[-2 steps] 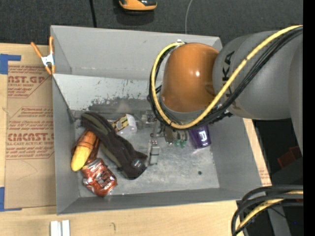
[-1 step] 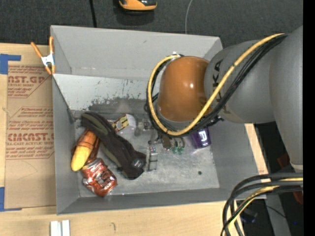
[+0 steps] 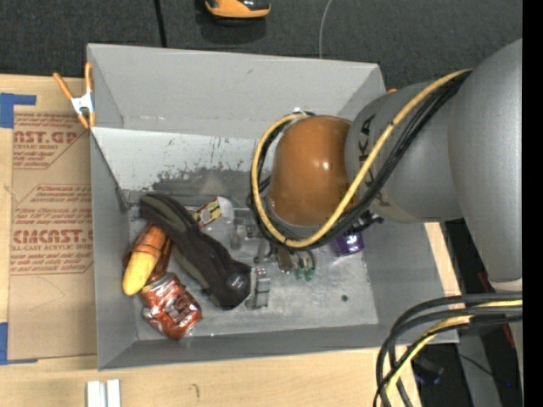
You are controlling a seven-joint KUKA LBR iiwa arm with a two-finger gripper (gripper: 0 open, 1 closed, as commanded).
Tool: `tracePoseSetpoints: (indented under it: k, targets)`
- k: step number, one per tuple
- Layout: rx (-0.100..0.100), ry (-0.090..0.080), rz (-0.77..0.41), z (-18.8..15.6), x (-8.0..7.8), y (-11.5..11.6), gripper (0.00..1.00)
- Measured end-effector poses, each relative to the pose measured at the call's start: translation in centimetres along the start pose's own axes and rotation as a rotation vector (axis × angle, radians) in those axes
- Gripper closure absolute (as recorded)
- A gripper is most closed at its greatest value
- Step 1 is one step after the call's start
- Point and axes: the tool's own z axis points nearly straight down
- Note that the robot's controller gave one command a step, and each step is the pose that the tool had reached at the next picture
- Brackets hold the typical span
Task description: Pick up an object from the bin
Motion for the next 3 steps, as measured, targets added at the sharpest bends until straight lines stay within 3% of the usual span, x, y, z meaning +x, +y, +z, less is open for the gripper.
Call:
tracePoseSetpoints:
  k: [1,2,3]
  targets:
    - [-0.001,-0.005,0.101,4.2,-2.3,2.6,1.0]
    - [-0.001,-0.005,0.102,4.1,-2.3,2.6,1.0]
    - [-0.001,-0.008,0.111,-11.3,-1.6,3.3,1.0]
